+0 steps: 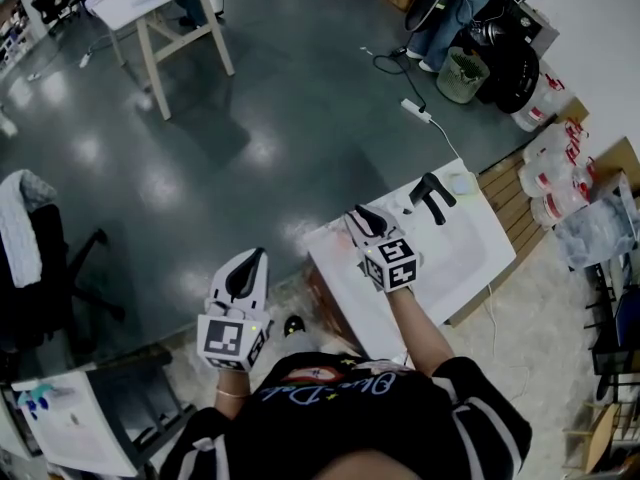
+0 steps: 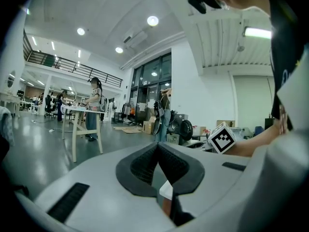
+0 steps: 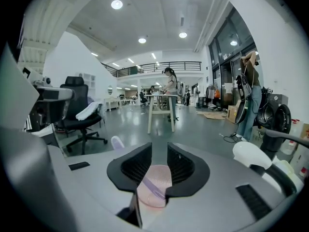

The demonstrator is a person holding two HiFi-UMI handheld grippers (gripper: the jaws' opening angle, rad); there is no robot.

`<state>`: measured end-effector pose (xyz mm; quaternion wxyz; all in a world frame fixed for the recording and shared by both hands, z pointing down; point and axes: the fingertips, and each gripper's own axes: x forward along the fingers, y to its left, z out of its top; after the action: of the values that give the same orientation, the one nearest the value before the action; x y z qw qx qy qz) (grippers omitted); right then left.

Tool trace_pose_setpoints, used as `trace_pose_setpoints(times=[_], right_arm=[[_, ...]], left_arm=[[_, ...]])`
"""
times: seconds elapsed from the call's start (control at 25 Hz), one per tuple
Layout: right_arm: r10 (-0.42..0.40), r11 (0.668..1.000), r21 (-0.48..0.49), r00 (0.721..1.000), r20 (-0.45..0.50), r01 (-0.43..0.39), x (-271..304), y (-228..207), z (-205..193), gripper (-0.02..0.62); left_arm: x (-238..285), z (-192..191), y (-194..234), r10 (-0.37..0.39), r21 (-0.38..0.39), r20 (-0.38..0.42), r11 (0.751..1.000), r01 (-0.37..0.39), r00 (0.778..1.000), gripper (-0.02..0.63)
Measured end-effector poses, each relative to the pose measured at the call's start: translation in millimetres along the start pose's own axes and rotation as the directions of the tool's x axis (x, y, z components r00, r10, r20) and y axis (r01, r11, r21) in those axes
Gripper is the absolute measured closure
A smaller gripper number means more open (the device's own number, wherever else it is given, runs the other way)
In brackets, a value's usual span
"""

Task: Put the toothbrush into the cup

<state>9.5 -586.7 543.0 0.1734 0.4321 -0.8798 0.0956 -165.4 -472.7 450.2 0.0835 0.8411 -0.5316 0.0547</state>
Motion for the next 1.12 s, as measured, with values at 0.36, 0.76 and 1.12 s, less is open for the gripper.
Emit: trace_pose_setpoints(times=[0.36,0.76,1.12], right_arm=[[-0.015,1.0,0.02,1.0,0.026,0.015,-19,-4,0,0.525],[-0.021,0.995,0.095,0.989,0.148,0.007,-67,-2,23,0.531],[0.02,0.991,0.126,0.962,0.271,-0.056,-131,13,46,0.588]], left_arm=[[-6,2,-15,-0.003,-0.005,0.014,1.0,0.003,1.0,0.607],[-15,9,-33,0.015,0.023,0.027,1.0,-0.015,1.0,0.607],[-28,21,-70,0.004,0.071,0.046,0.997,-0.007,0.999,0.607]])
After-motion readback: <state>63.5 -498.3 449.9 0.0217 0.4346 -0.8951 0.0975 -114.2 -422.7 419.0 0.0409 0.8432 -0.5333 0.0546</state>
